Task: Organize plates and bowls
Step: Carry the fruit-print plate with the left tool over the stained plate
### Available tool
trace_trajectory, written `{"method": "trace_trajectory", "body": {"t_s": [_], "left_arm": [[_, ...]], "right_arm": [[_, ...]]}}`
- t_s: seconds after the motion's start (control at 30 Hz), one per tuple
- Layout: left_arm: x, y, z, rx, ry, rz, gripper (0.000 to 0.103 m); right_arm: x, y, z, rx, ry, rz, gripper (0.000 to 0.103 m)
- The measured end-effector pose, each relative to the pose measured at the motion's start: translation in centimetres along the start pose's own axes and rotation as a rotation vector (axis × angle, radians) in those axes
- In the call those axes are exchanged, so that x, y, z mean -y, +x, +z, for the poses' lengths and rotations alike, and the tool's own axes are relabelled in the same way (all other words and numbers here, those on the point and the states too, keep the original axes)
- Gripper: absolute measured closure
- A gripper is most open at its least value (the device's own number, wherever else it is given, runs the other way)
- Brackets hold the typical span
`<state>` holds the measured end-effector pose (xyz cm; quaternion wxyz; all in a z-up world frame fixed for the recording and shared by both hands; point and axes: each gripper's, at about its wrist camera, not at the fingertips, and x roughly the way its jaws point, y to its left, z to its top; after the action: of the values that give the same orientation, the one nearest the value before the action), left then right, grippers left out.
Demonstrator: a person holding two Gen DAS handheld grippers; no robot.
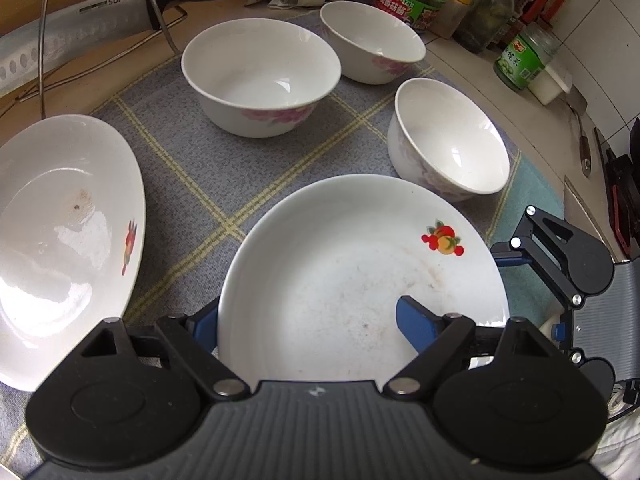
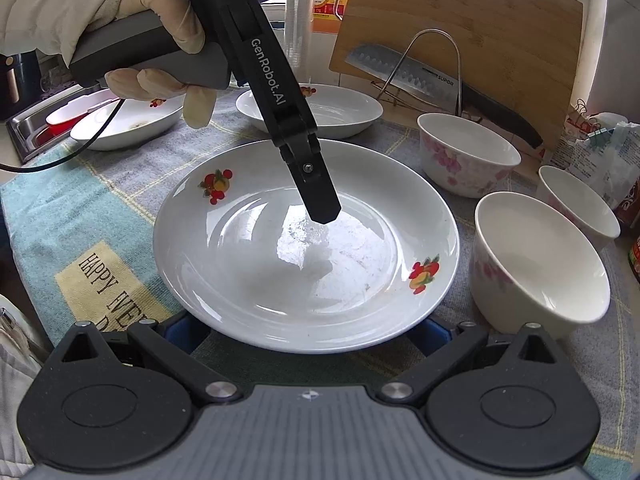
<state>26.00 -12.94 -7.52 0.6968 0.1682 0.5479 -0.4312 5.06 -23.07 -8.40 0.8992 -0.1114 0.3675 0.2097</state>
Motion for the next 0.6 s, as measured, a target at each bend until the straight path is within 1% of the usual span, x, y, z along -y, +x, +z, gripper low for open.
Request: {"method": "trace_trajectory", "body": {"t_s": [0.27, 0.6], "left_arm": [[-0.3, -1.6, -0.9, 0.035, -0.040, 0.017, 0.016], [-1.4, -3.8, -3.2, 0.079, -0.110, 0.046, 0.017]], "right_arm": [[0.0, -0.2, 1.3, -0.007, -0.016, 0.035, 0.000], [-1.2, 0.3, 2.9, -0.014, -0.093, 0.071, 0.000]]}}
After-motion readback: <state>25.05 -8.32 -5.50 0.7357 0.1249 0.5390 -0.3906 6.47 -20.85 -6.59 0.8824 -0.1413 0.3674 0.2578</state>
